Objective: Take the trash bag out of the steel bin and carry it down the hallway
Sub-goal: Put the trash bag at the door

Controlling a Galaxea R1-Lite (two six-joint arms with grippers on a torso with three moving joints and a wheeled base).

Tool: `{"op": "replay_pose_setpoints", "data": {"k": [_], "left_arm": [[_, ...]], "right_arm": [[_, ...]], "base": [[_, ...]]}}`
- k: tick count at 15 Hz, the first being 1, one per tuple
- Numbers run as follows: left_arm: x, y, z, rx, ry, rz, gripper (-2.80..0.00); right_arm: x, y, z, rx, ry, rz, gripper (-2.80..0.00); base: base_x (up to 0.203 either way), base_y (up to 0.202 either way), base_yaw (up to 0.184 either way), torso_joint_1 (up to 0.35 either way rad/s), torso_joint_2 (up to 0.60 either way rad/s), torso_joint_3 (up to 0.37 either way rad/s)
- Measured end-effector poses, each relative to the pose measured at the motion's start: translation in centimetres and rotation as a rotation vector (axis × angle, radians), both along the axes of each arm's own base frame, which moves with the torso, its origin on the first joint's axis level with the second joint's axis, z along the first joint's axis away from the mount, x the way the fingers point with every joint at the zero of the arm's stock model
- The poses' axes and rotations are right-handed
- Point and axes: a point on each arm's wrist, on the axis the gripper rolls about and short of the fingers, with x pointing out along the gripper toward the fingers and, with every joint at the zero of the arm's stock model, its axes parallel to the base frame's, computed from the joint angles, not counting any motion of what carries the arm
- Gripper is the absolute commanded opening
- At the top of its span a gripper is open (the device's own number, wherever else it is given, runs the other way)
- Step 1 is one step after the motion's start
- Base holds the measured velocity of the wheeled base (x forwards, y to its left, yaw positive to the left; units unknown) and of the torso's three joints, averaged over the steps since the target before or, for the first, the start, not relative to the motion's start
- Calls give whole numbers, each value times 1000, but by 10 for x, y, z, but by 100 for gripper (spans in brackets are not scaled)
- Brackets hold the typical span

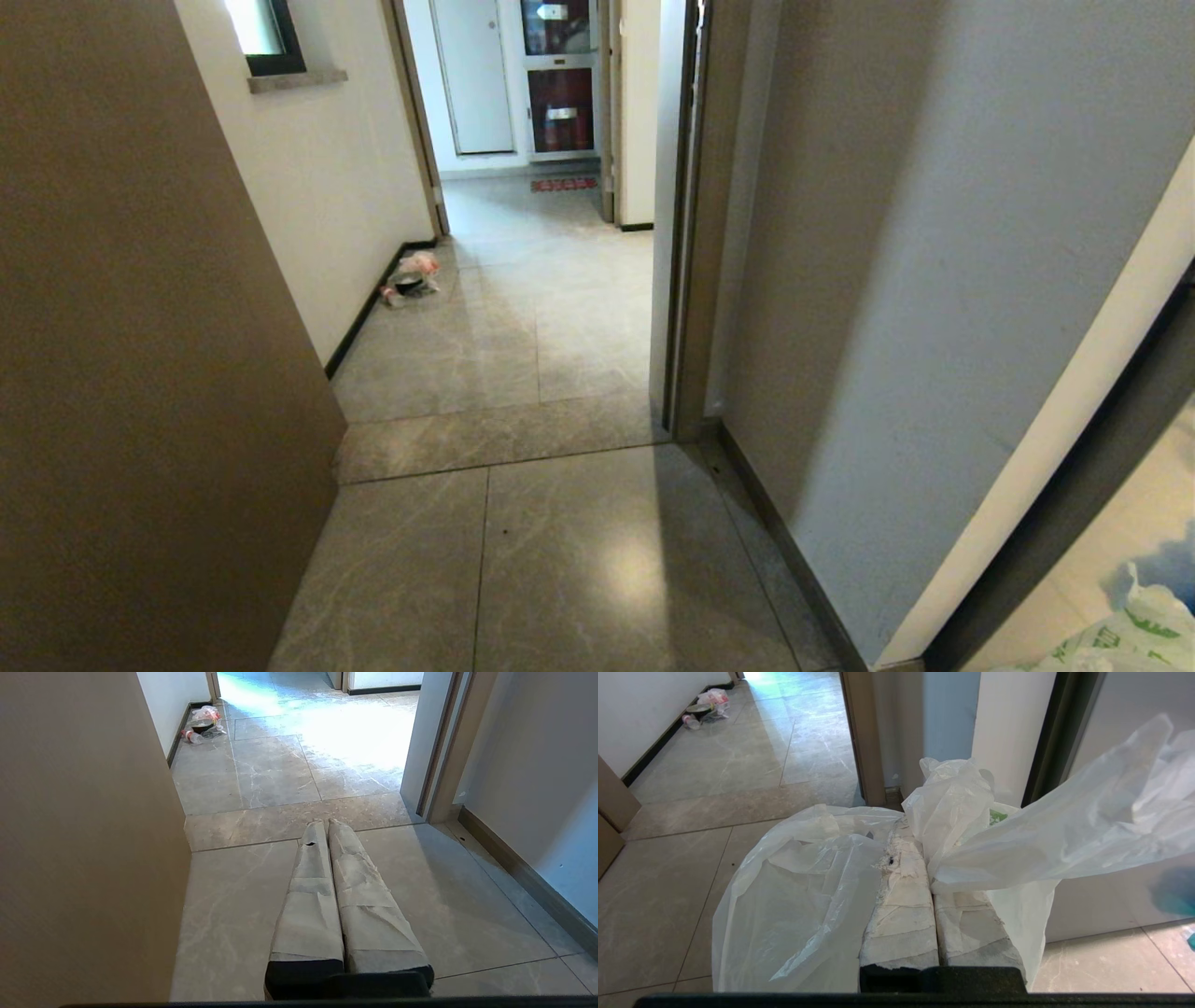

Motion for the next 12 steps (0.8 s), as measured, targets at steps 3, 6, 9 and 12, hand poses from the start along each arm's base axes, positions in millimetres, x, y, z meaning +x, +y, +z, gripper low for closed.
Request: {"op": "replay_pose_setpoints", "data": {"k": [3,6,9,12], "left_arm": [[0,0,0,-1,0,0,-280],[0,0,0,-2,-1,0,-280],[0,0,0,-2,0,1,-280],[0,0,0,-2,0,0,-280]], "right_arm": [[0,0,0,-1,12,0,-280],[0,0,0,1,7,-1,-280],[0,0,-1,0,9,0,-280],[0,0,0,2,6,0,-280]], "base": [[0,0,0,0,0,0],[-1,-12,148,2,5,1],[2,-18,168,2,6,3],[2,-11,127,2,0,4]]}}
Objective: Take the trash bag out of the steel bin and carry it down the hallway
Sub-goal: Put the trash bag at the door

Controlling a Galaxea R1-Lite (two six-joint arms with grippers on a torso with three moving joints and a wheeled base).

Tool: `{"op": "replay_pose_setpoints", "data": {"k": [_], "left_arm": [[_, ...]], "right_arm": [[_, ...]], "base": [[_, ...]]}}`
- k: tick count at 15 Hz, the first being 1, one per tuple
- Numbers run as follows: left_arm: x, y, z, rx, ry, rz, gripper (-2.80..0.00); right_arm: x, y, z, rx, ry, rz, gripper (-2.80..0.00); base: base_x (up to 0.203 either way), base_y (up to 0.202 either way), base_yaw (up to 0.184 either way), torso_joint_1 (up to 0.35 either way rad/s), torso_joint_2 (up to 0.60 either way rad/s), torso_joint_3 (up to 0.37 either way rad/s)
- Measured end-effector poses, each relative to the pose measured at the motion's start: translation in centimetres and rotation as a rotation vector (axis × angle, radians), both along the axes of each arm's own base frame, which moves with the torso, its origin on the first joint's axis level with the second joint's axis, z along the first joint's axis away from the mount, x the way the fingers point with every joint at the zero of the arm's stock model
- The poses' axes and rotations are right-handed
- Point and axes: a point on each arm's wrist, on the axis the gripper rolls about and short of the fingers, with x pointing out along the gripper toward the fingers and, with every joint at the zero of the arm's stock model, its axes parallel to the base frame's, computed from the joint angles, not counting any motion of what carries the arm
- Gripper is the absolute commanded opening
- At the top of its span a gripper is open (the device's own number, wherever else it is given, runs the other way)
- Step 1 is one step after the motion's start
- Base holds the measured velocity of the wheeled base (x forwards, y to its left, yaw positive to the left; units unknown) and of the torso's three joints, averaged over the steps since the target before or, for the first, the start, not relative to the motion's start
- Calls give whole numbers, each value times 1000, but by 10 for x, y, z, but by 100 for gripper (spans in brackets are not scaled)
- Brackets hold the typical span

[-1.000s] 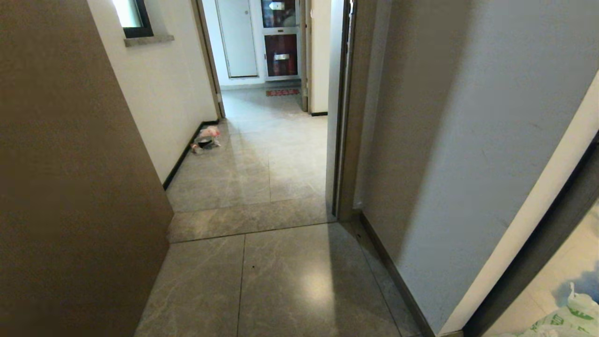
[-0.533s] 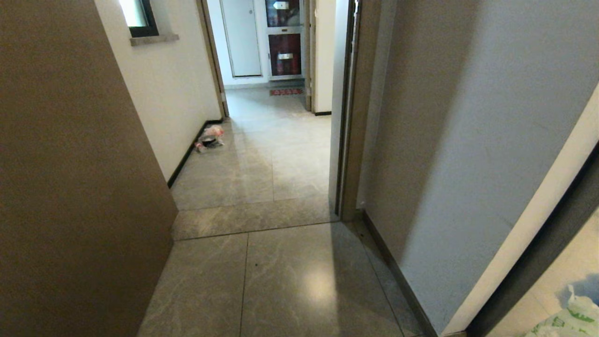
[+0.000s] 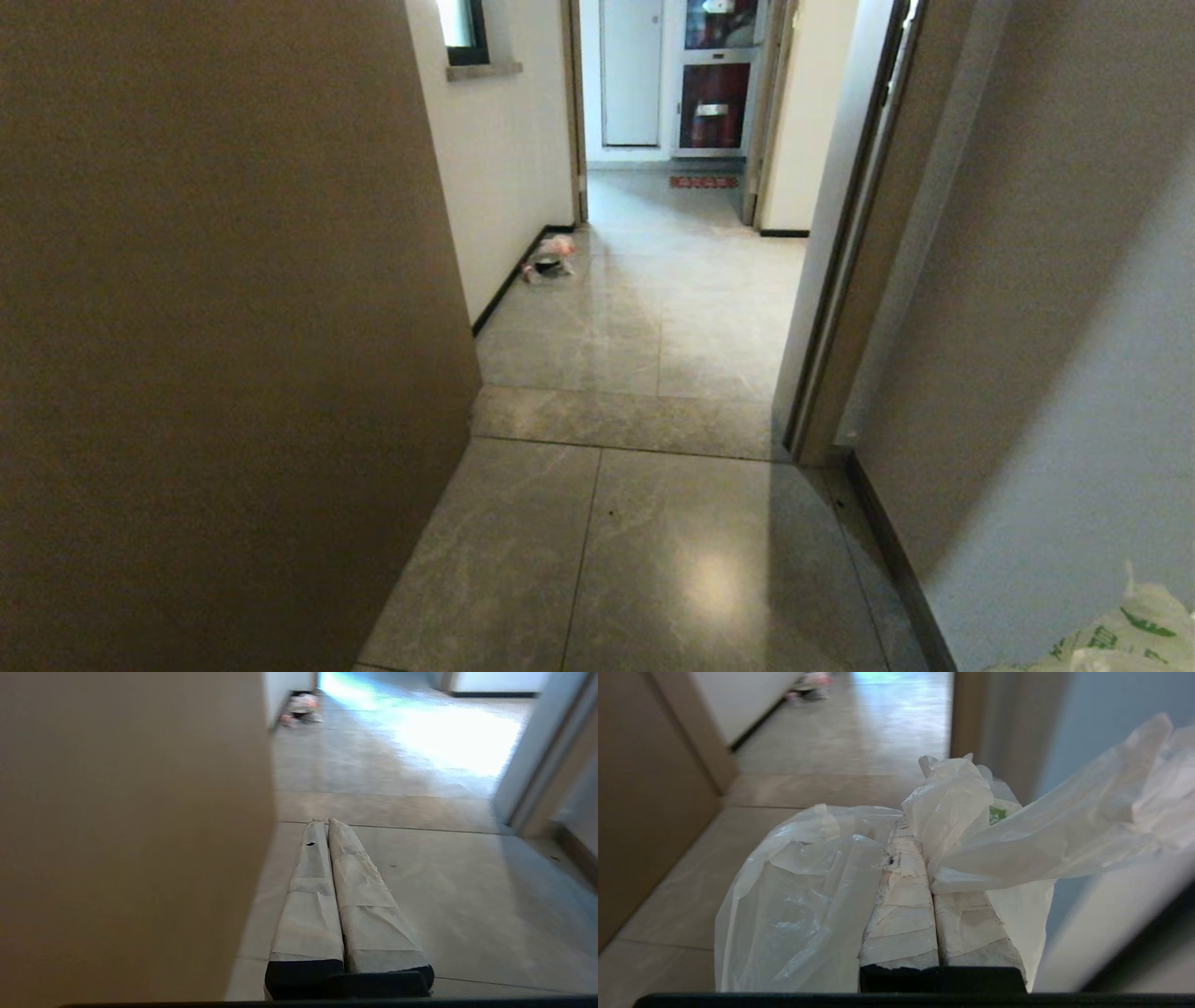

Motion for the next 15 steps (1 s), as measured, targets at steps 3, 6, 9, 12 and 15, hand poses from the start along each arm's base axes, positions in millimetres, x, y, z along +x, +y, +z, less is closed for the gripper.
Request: {"op": "replay_pose_setpoints", "data": {"k": [3,6,9,12,15], "left_arm": [[0,0,0,-1,0,0,-280],[0,0,0,-5,0,1,-280],[0,0,0,-5,0,1,-280],[0,0,0,-6,0,1,-280],[0,0,0,-5,0,1,-280]], "right_arm": [[0,0,0,1,-1,-1,-280],[0,0,0,-1,0,0,-280],[0,0,0,-1,2,0,-280],[0,0,0,1,1,0,-280],[0,0,0,1,0,0,-280]], "base": [[0,0,0,0,0,0],[76,1,4,1,-1,2],[189,0,-2,2,2,0],[184,0,-2,2,3,2],[184,0,-2,2,2,2]]}}
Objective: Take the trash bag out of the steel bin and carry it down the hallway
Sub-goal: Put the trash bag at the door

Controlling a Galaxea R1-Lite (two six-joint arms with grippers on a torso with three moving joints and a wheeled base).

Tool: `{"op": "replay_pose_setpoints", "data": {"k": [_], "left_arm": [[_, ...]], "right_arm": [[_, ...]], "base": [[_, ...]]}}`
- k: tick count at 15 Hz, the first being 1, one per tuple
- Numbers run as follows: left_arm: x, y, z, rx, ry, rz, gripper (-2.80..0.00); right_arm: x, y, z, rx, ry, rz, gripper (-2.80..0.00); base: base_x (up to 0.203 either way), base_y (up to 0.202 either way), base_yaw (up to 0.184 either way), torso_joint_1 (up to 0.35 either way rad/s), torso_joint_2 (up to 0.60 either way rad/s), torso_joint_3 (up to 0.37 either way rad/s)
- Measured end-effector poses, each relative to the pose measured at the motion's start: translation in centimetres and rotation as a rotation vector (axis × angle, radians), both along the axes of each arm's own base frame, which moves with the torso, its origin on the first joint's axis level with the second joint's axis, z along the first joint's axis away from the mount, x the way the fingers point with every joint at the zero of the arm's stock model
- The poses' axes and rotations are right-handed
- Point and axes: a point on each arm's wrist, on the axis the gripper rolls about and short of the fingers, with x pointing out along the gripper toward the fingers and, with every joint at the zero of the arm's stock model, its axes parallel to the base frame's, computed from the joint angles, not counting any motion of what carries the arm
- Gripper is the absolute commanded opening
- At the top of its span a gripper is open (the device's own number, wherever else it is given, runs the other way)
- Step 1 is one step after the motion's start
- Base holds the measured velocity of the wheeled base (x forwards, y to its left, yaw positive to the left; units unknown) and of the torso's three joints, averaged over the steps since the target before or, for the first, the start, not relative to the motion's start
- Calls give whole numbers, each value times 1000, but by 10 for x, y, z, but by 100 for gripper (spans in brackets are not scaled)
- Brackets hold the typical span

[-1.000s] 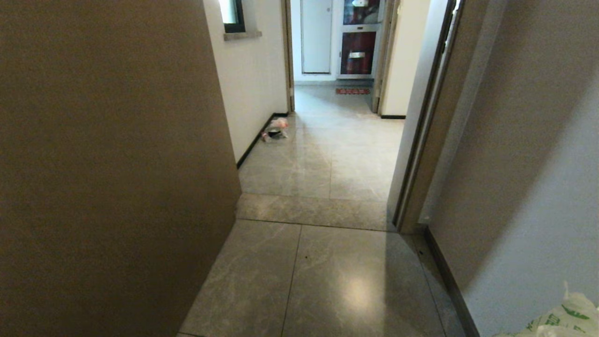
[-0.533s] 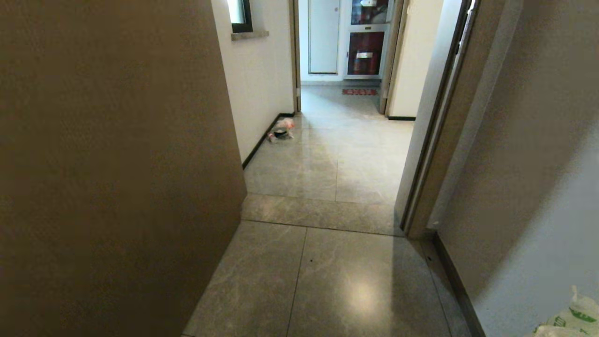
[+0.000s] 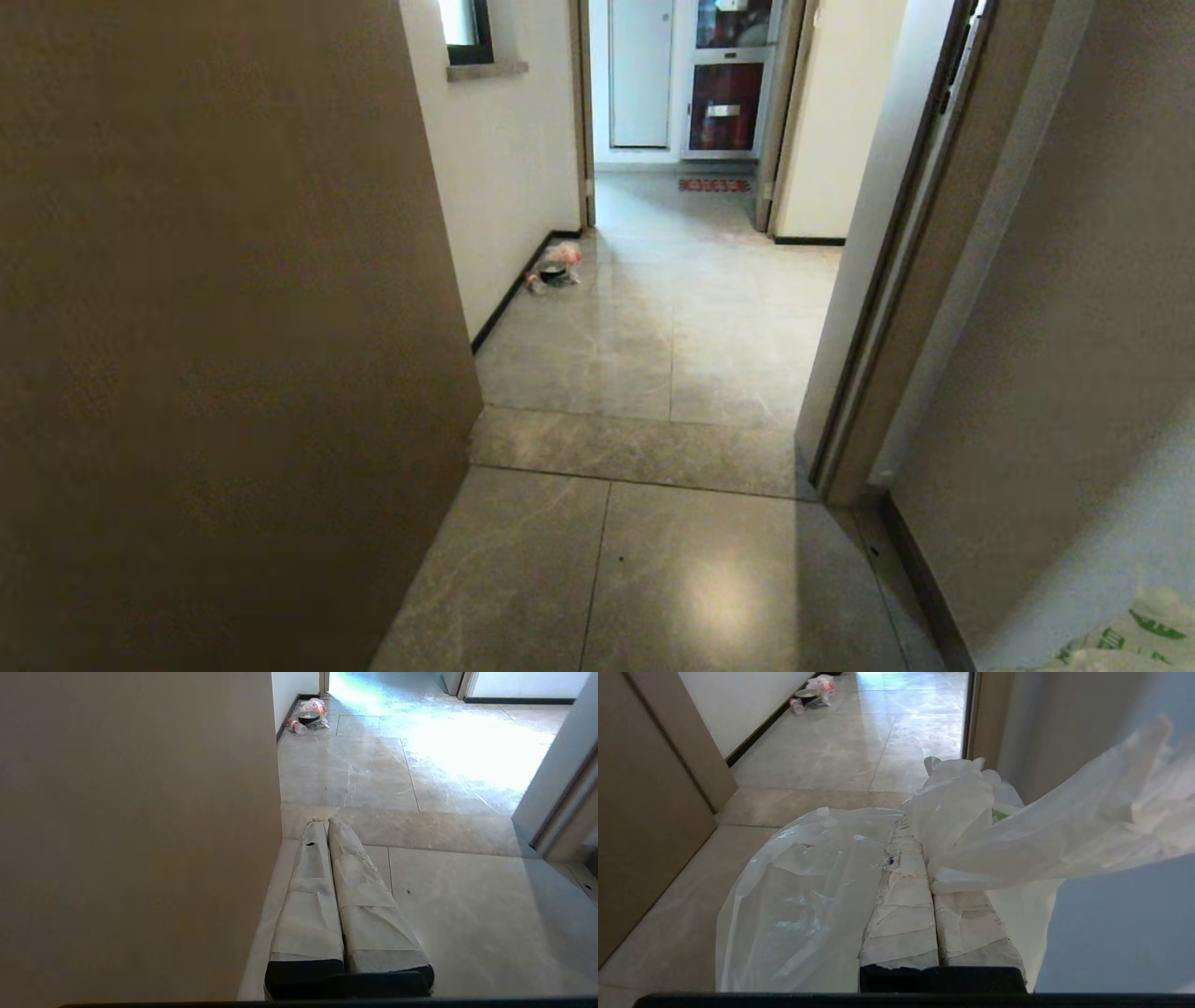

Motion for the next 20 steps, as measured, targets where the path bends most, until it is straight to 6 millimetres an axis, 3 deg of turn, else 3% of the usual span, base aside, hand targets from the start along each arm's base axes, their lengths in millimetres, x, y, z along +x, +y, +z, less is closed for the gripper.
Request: {"op": "replay_pose_setpoints", "data": {"k": [20], "left_arm": [[0,0,0,1,-1,0,-280]], "right_arm": [[0,0,0,-4,0,-1,-280]], "base": [[184,0,-2,2,2,2]]}}
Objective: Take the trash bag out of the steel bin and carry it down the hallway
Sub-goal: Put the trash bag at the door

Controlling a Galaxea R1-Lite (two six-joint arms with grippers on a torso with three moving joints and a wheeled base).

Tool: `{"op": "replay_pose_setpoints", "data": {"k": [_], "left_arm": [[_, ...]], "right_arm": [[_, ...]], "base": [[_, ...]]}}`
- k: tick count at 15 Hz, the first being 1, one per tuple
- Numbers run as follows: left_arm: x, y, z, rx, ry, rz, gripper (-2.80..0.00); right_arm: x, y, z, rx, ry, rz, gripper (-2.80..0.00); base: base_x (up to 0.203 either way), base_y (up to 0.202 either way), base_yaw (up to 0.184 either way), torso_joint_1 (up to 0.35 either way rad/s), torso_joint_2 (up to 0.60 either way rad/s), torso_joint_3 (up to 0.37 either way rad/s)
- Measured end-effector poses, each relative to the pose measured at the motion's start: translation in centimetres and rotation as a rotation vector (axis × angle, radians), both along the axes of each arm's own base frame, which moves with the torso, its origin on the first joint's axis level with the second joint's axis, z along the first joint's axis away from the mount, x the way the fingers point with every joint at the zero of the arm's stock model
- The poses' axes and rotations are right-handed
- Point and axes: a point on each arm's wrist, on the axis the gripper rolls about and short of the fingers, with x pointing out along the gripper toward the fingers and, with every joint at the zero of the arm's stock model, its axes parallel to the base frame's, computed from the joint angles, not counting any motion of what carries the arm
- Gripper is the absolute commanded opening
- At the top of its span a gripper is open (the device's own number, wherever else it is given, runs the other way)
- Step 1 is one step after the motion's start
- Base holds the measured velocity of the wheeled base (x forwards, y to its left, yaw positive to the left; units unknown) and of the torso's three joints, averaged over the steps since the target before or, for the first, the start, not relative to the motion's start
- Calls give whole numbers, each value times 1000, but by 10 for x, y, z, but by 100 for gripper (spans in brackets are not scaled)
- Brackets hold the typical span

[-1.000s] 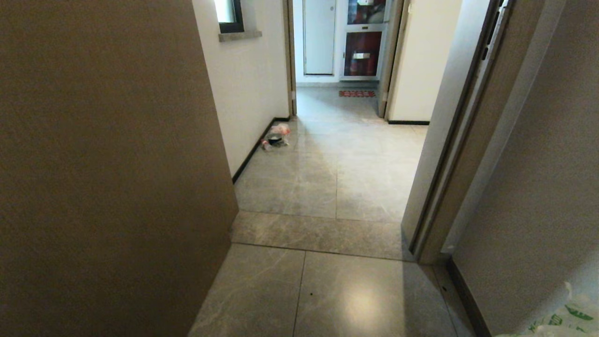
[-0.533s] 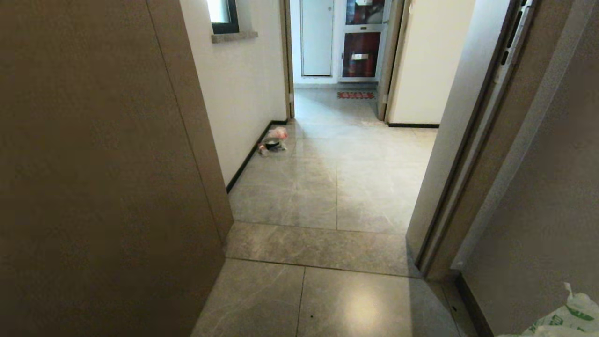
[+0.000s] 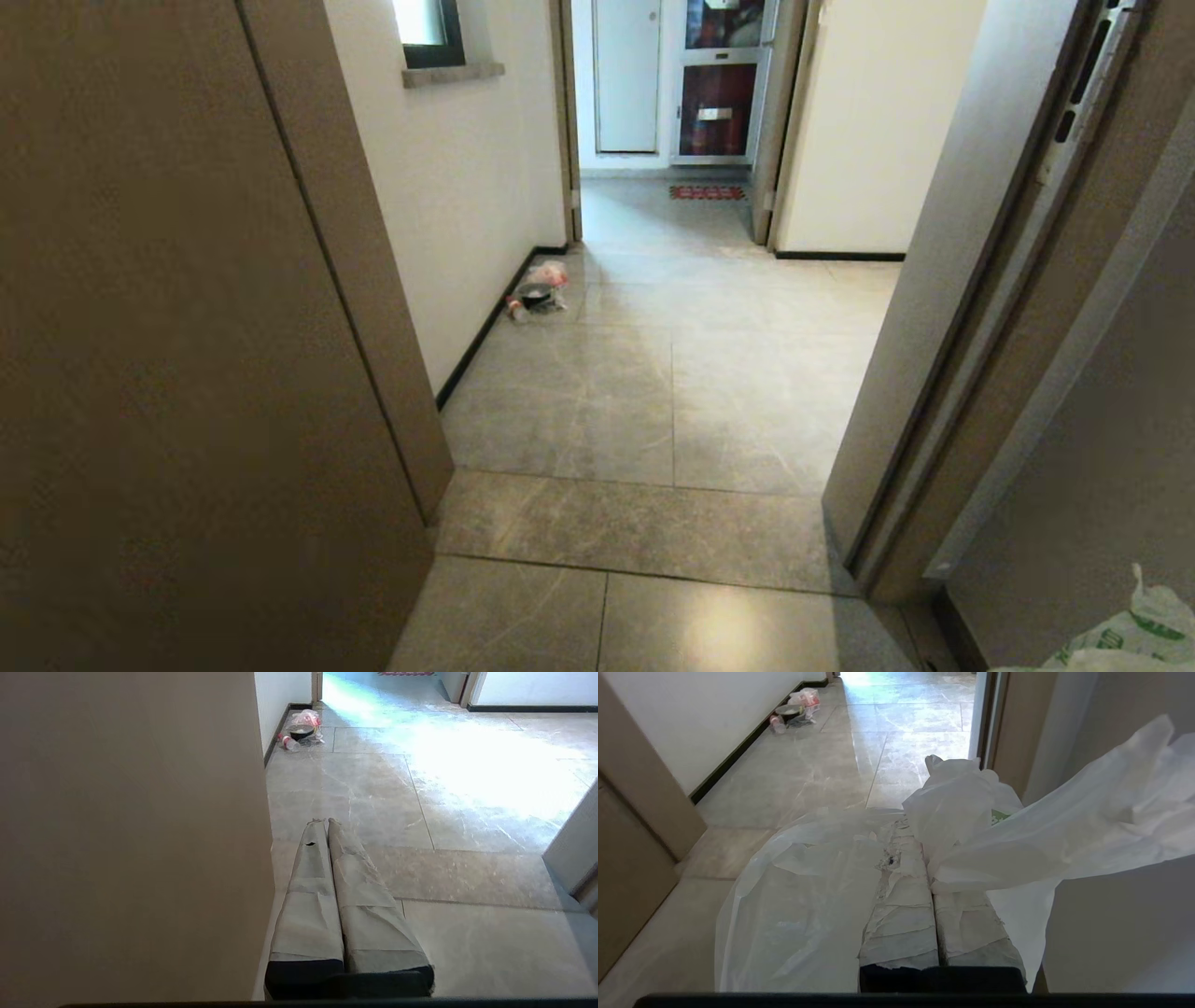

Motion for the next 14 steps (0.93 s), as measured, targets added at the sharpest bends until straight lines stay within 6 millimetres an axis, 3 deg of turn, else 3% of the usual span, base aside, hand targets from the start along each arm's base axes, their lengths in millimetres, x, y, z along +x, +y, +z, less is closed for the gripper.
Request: {"op": "replay_pose_setpoints", "data": {"k": [14], "left_arm": [[0,0,0,0,1,-1,-280]], "right_arm": [[0,0,0,2,-1,0,-280]], "base": [[184,0,-3,2,3,2]]}}
